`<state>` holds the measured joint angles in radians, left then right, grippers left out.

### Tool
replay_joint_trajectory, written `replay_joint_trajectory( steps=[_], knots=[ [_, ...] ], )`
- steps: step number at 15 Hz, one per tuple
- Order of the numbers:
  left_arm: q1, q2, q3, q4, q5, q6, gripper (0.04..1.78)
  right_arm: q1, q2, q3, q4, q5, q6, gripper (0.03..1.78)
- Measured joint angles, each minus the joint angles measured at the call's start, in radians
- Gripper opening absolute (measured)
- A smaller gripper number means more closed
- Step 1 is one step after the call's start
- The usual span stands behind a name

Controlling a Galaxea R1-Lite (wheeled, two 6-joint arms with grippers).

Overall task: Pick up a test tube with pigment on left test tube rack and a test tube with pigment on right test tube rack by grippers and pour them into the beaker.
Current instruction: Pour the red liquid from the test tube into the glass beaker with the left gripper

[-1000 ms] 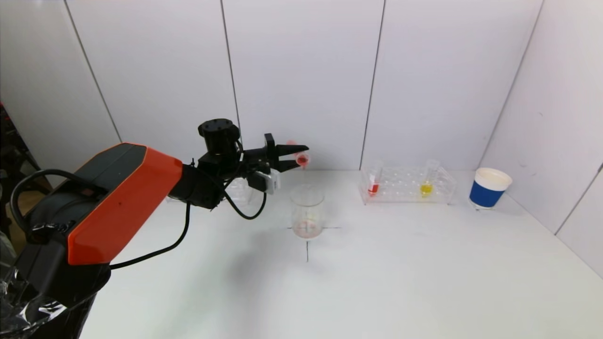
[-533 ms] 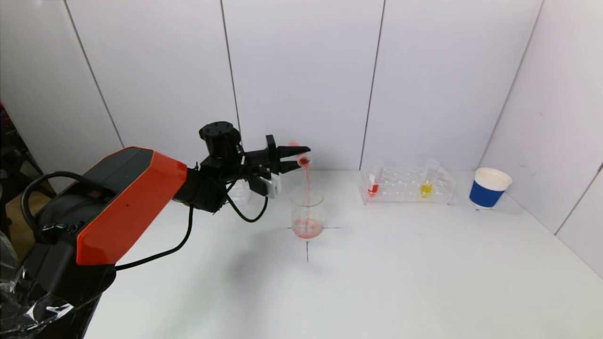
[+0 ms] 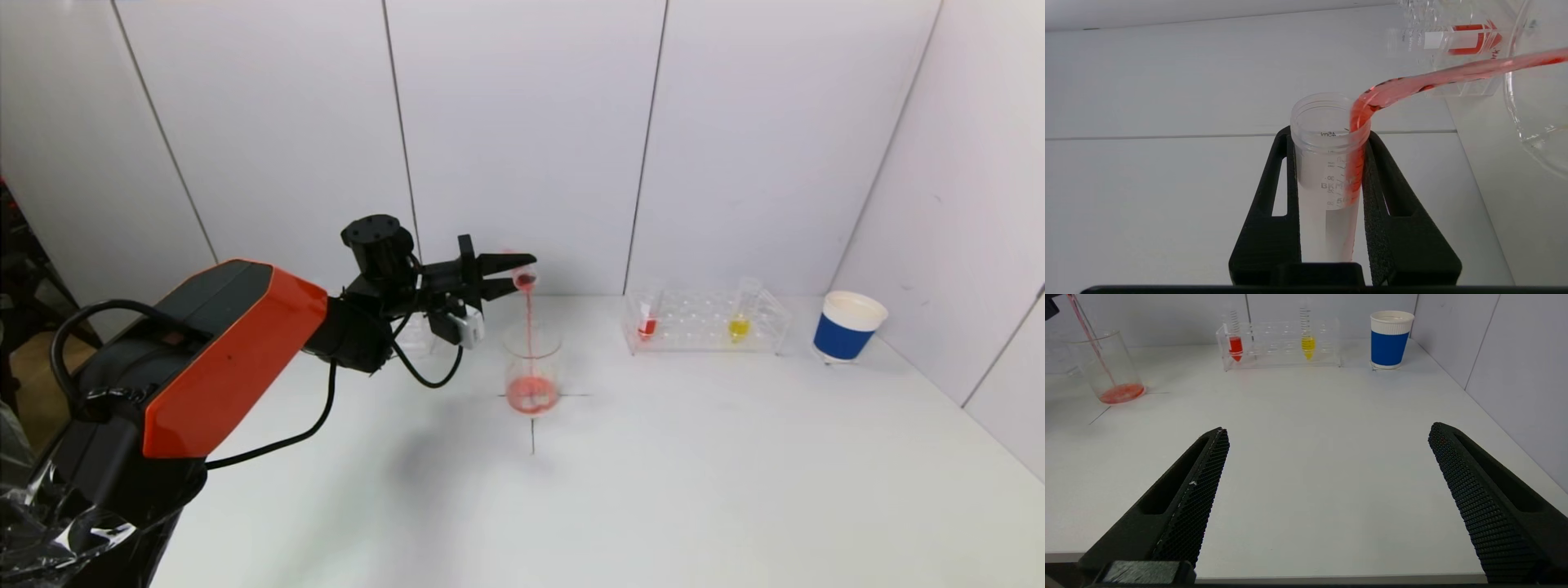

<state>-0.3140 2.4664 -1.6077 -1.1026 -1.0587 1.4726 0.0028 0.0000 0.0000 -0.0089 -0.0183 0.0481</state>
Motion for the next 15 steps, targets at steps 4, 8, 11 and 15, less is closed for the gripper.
replay_joint_trajectory(
  steps=[4,8,11,15],
  knots=[
    [-0.001,0.003,0.0,-0.011,0.0,0.018,0.45,0.0,0.0,0.0,0.0,0.0,0.0,1.77],
    [-0.001,0.007,-0.001,-0.031,-0.007,0.05,0.45,0.0,0.0,0.0,0.0,0.0,0.0,1.77],
    [-0.002,0.015,-0.001,-0.073,-0.014,0.058,0.45,0.0,0.0,0.0,0.0,0.0,0.0,1.77],
    [-0.002,0.03,-0.003,-0.084,-0.019,0.087,0.45,0.0,0.0,0.0,0.0,0.0,0.0,1.77]
  ],
)
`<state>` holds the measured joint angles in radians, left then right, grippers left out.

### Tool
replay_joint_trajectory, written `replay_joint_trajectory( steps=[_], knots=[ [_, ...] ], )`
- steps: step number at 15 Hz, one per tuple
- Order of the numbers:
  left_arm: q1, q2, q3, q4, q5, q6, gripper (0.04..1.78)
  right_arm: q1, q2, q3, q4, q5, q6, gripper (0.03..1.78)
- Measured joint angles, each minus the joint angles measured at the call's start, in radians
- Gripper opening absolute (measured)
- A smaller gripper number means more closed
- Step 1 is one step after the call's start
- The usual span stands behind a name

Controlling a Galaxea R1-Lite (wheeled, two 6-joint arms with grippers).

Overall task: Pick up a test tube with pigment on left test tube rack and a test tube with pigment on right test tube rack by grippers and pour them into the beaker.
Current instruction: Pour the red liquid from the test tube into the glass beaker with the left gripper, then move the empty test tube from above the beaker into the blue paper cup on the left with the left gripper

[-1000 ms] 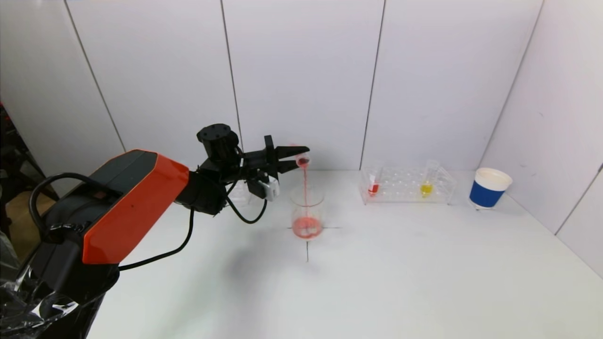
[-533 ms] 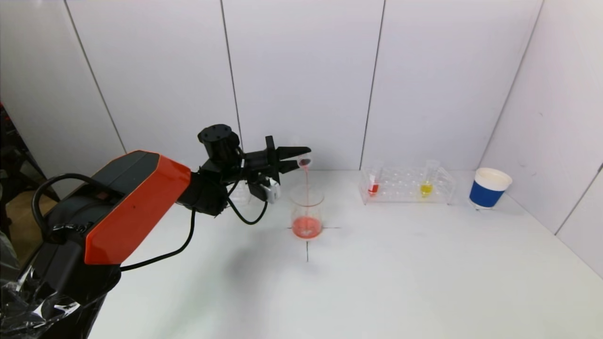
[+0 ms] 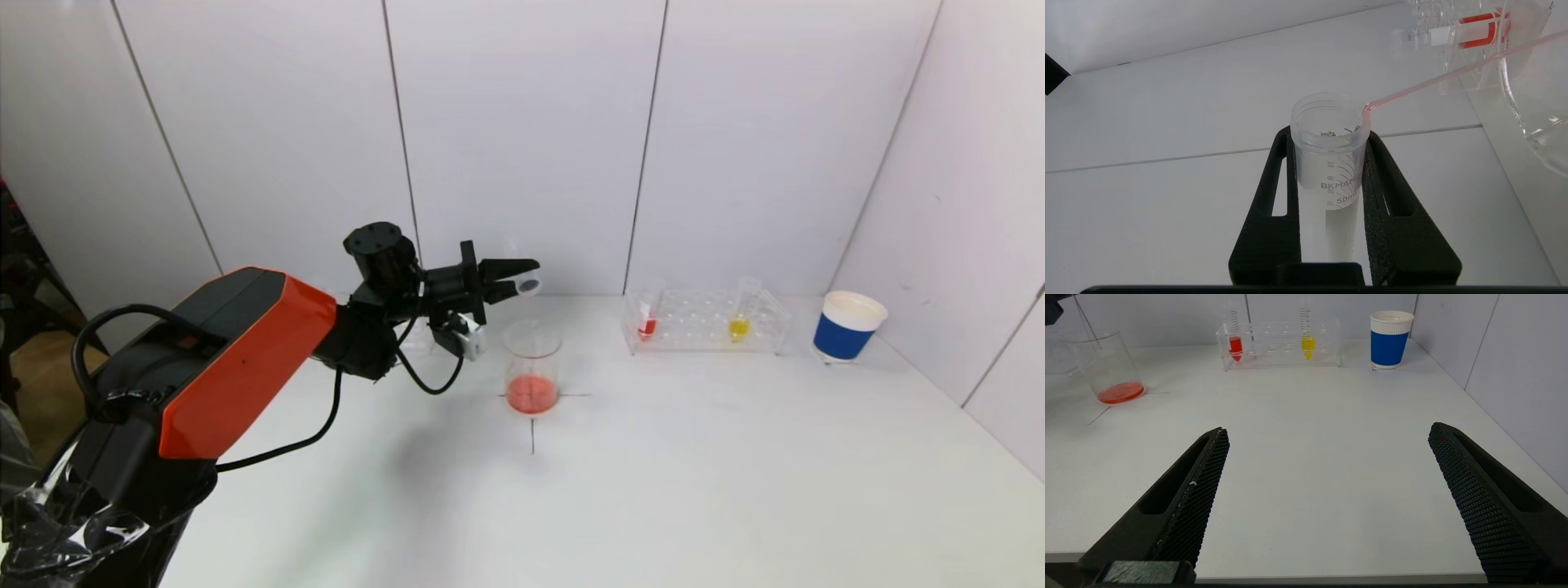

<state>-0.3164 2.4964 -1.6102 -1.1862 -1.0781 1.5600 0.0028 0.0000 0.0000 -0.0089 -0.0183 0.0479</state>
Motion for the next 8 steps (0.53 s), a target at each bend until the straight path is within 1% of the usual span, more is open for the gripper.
replay_joint_trajectory(
  steps=[8],
  knots=[
    [0.001,0.009,-0.011,-0.001,0.001,0.011,0.45,0.0,0.0,0.0,0.0,0.0,0.0,1.77]
  ],
)
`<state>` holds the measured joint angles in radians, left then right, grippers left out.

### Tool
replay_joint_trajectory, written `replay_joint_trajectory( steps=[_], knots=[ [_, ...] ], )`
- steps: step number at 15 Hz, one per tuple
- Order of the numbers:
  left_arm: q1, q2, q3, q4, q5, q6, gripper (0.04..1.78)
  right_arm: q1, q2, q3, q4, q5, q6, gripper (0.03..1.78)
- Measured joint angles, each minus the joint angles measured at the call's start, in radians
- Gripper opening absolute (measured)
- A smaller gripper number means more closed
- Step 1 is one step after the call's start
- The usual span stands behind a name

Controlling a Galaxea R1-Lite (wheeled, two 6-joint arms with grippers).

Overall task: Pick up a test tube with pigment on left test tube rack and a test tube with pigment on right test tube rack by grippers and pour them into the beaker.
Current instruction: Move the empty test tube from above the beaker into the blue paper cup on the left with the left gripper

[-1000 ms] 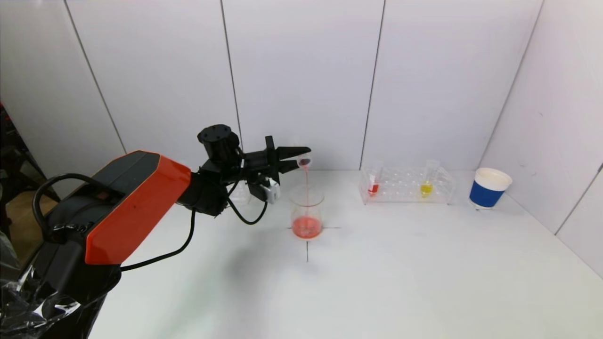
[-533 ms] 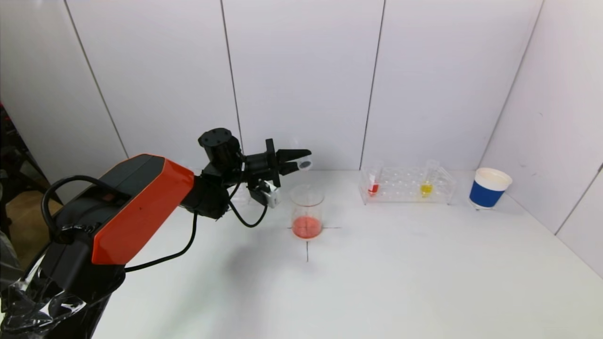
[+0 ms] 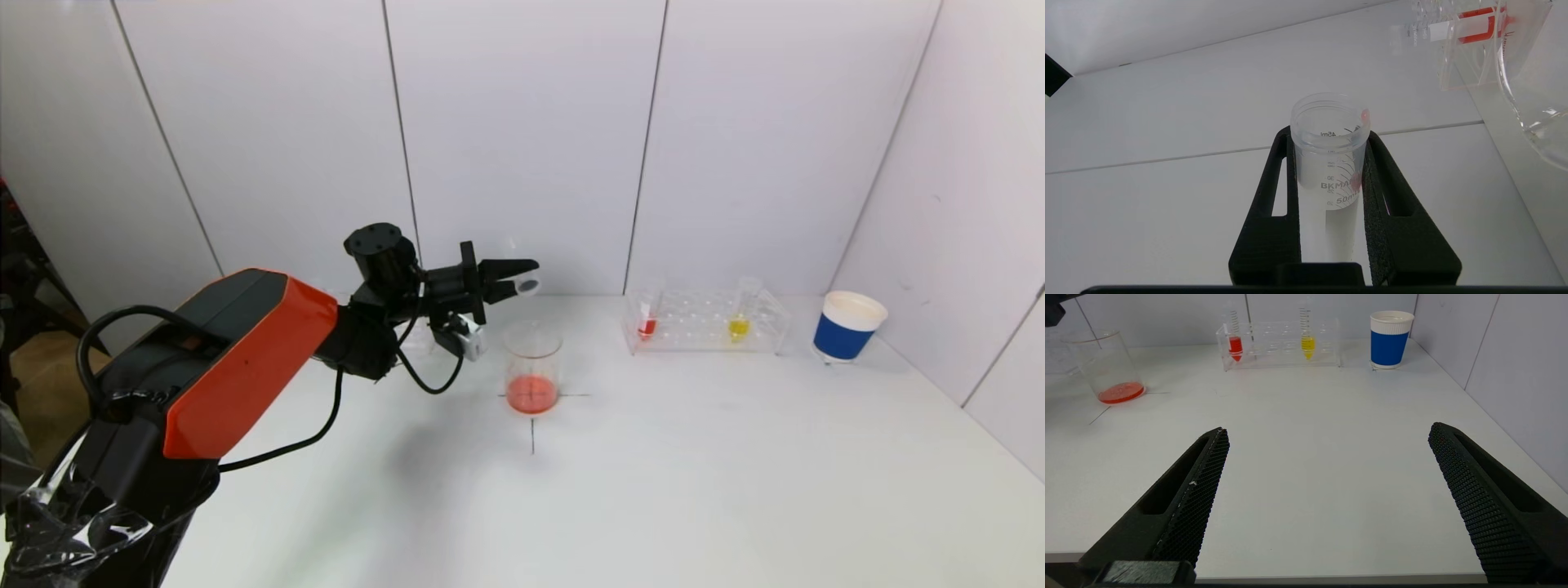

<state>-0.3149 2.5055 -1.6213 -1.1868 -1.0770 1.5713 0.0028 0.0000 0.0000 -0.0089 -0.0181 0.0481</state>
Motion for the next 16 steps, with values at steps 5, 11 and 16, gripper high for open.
replay_joint_trajectory(
  steps=[5,11,16],
  knots=[
    [0.002,0.0,-0.003,0.0,0.008,0.0,0.45,0.0,0.0,0.0,0.0,0.0,0.0,1.77],
    [0.003,-0.001,-0.005,0.001,0.032,-0.003,0.45,0.0,0.0,0.0,0.0,0.0,0.0,1.77],
    [0.007,-0.006,0.004,0.006,0.104,-0.079,0.45,0.0,0.0,0.0,0.0,0.0,0.0,1.77]
  ],
)
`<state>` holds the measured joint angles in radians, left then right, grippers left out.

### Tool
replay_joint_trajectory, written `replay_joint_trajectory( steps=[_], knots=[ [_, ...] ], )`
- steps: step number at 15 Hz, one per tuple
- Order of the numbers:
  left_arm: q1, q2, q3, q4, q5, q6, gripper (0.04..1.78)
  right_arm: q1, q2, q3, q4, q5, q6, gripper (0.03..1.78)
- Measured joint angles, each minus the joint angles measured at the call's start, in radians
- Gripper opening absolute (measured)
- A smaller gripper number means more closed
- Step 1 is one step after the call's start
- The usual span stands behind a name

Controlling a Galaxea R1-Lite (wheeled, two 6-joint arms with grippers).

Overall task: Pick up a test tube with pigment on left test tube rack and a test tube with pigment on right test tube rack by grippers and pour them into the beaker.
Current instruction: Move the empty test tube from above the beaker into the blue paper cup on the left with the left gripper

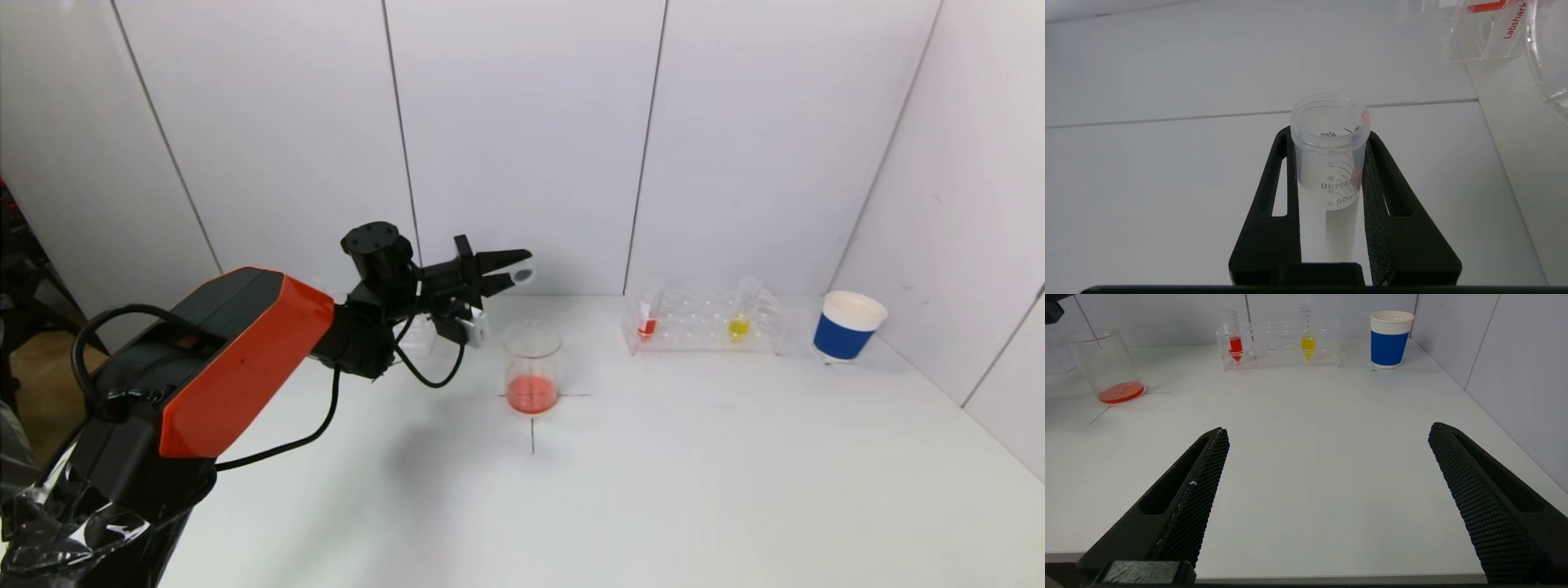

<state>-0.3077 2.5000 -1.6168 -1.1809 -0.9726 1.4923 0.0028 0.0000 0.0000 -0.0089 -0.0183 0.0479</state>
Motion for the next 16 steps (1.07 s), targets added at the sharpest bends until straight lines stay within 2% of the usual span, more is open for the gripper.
replay_joint_trajectory(
  steps=[3,10,16],
  knots=[
    [-0.003,-0.014,0.001,0.0,0.091,-0.107,0.45,0.0,0.0,0.0,0.0,0.0,0.001,1.77],
    [-0.03,-0.075,0.0,0.013,0.409,-0.431,0.45,0.0,0.0,0.0,0.0,0.0,0.0,1.77],
    [-0.045,-0.186,-0.003,0.22,0.764,-0.785,0.45,0.0,0.0,0.0,0.0,0.0,0.0,1.77]
  ],
)
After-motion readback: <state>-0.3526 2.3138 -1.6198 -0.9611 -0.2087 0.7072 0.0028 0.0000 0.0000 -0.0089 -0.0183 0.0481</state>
